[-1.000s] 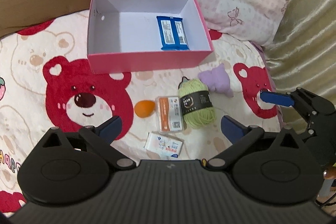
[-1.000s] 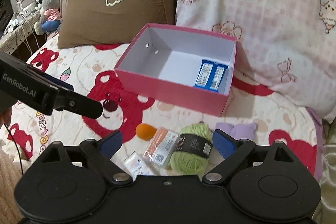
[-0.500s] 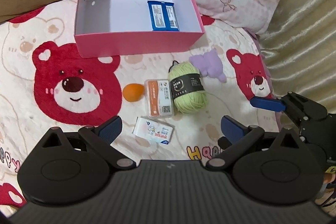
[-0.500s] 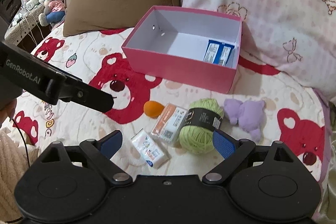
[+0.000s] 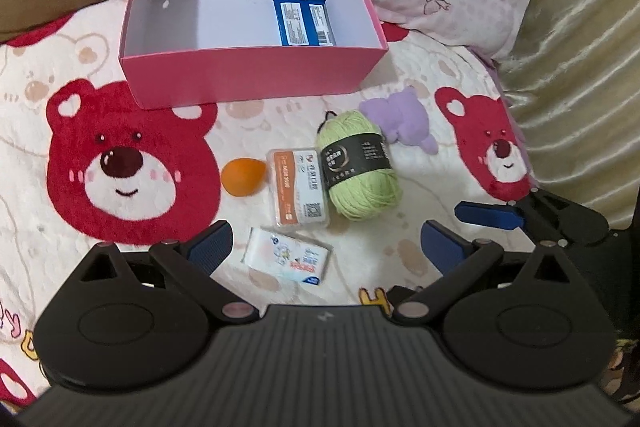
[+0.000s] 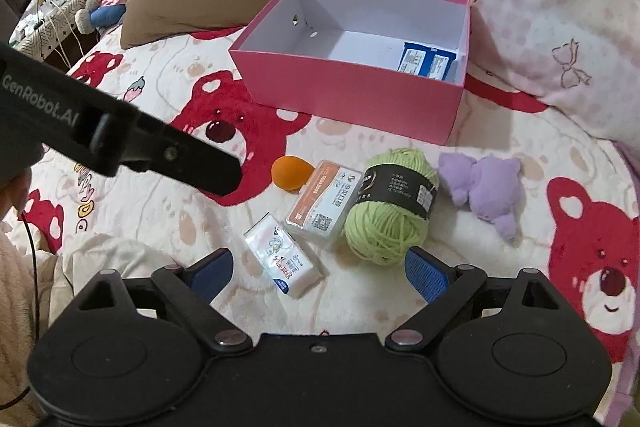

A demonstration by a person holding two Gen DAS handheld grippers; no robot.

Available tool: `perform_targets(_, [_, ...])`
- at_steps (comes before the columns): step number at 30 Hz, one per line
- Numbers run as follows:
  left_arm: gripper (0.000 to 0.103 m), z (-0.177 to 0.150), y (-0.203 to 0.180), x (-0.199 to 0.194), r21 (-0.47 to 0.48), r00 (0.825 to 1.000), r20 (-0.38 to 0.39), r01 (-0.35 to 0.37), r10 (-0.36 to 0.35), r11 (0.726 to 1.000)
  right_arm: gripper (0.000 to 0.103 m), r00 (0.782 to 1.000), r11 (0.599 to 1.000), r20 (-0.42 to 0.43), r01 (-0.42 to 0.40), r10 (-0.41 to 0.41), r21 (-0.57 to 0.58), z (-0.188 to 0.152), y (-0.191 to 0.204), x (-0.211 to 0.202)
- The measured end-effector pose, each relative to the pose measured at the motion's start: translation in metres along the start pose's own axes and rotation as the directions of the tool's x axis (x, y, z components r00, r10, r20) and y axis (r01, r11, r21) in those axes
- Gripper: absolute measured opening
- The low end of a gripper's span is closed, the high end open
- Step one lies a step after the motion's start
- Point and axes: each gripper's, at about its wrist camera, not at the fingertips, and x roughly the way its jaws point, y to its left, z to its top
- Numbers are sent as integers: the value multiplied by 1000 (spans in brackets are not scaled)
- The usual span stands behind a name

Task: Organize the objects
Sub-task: 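Withdraw the left tool from the box toward the green yarn ball, then close the left tool on the green yarn ball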

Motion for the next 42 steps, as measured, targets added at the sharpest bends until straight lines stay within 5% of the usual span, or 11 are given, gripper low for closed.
perform_targets(5, [102, -4, -1, 12, 21, 999, 36, -19, 18, 1000, 95, 997, 1000, 69, -25, 25, -8, -8, -3, 9])
perform_targets(11, [101, -10, 8, 35, -24, 1000, -8, -18, 18, 1000, 94, 989, 997, 145, 12, -2, -74, -16, -1, 22])
perform_targets(18, [99, -19, 5, 53, -27, 998, 61, 7, -6, 1000, 94, 980, 993, 196, 60, -39, -99, -23, -8, 42])
perform_targets(26, [99, -22, 5, 72, -50, 994, 104, -40, 45, 998, 94, 970, 990, 231, 96, -71, -99, -32, -24, 59])
perform_targets(31, [99, -19, 17, 92, -172, 994, 90, 80, -66, 982, 94, 972, 996, 227, 78, -66, -43, -32, -42, 70])
perform_targets(42, [98, -11, 3, 117, -123, 978, 191, 108, -83, 987, 94, 979, 995, 198, -73, 57, 74, -29, -65, 94])
